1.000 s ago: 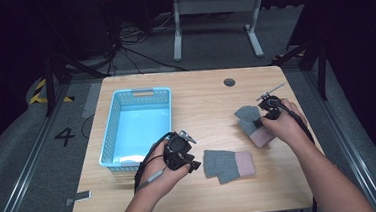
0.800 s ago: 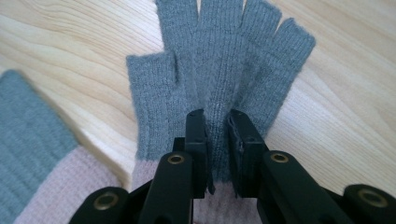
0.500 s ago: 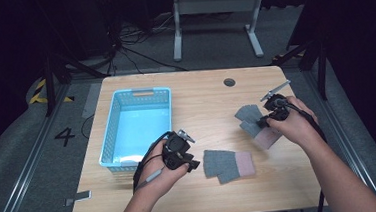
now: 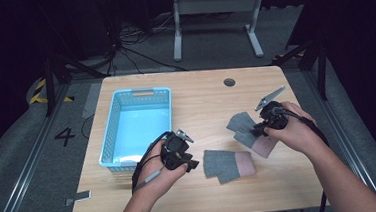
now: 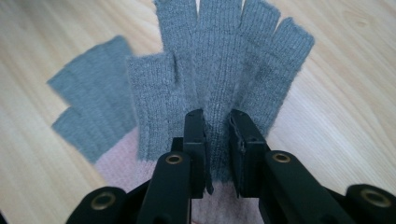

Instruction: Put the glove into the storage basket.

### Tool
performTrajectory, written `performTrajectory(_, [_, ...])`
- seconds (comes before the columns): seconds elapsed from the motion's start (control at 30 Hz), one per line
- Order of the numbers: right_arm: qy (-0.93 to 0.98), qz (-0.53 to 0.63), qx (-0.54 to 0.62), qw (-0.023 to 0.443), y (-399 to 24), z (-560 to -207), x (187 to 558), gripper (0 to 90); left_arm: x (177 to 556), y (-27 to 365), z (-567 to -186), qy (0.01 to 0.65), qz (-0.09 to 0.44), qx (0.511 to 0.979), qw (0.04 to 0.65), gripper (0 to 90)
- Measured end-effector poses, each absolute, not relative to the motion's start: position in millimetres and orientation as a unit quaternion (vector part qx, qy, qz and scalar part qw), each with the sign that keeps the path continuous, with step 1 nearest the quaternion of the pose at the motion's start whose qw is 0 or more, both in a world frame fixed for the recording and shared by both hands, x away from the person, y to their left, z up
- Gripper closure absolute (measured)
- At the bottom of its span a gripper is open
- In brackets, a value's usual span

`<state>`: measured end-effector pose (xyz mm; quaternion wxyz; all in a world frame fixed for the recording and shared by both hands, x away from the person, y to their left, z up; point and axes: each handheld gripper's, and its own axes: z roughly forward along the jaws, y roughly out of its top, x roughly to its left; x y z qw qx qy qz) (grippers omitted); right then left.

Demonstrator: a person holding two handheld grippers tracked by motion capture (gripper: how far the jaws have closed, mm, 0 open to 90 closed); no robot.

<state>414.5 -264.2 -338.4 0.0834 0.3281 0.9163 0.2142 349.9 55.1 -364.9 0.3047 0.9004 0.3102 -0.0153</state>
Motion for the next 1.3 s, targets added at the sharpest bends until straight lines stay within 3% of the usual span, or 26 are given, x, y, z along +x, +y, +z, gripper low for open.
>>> performTrajectory(0.8, [0.96,0.186,0.208,0.029,-206.7,-371.0,388.2,78.4,347.0,56.9,-370.8,0.311,-0.035,0.9,0.303,68.8])
performTrajectory(1.3, [0.97,0.154,0.188,0.012,-195.7,-391.2,381.9,77.8,348.3,53.8,-377.3,0.315,-0.043,0.904,0.285,74.9])
